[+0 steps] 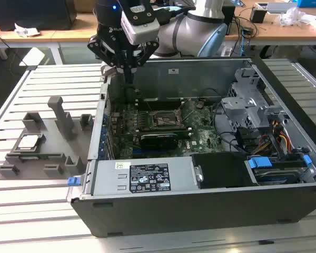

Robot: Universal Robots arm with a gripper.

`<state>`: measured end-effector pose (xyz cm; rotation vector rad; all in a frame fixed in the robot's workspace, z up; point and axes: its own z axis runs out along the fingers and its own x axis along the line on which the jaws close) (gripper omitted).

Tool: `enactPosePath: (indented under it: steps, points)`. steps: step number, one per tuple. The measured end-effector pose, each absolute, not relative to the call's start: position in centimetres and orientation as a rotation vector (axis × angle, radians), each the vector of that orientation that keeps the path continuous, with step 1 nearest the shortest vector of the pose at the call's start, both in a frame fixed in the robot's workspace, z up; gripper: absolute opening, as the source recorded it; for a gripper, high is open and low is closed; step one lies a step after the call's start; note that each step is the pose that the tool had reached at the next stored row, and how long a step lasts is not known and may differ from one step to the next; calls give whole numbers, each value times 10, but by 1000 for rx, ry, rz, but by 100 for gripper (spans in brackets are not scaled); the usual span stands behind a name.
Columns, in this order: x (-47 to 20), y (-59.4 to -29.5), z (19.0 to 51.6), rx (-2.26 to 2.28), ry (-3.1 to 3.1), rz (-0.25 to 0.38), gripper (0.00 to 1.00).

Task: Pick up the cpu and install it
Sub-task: 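Reach for the cpu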

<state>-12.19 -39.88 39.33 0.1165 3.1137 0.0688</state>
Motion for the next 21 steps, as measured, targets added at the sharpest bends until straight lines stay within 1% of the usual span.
enactPosePath:
  steps: [4,14,21]
  points:
    - [-137,-399,393,116,3114,69,11]
    - [-199,-399,392,117,3114,69,11]
    - [-216,-399,391,117,3114,69,11]
